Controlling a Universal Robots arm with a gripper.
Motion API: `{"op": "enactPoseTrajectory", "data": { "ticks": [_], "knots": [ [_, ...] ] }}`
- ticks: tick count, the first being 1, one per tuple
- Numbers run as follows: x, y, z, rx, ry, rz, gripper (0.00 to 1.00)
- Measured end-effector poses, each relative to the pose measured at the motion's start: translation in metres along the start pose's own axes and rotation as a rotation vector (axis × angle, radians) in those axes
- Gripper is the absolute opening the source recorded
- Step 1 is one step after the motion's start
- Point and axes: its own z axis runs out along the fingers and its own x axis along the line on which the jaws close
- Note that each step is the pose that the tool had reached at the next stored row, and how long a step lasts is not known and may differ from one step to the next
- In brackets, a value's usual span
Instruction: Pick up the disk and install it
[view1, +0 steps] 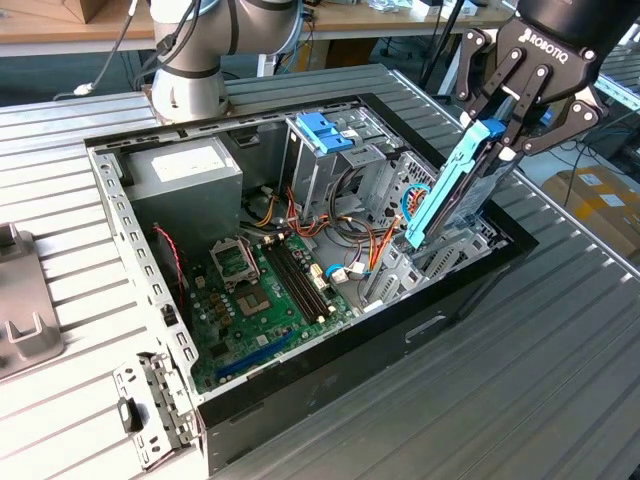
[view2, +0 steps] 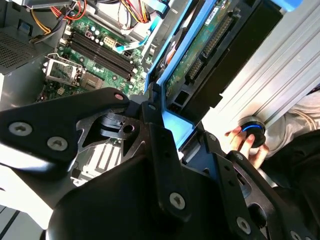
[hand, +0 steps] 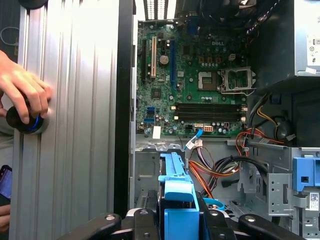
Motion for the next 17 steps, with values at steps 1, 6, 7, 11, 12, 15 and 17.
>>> {"op": "enactPoseTrajectory", "data": {
  "ticks": [1,6,7,11,12,15,17],
  "knots": [
    [0.0000,0.0000,0.0000,0.0000,0.0000,0.000,0.37],
    [0.0000,0.0000,0.0000,0.0000,-0.0001,0.000,0.37],
    [0.0000,0.0004,0.0001,0.0000,-0.0002,0.000,0.37],
    [-0.0002,0.0046,0.0010,0.0000,-0.0001,0.000,0.37],
    [-0.0002,0.0053,0.0012,0.0000,-0.0001,0.000,0.37],
    [-0.0003,0.0083,0.0021,0.0000,-0.0001,0.000,0.37],
    [-0.0005,0.0097,0.0026,0.0000,-0.0001,0.000,0.37]
  ]
}}
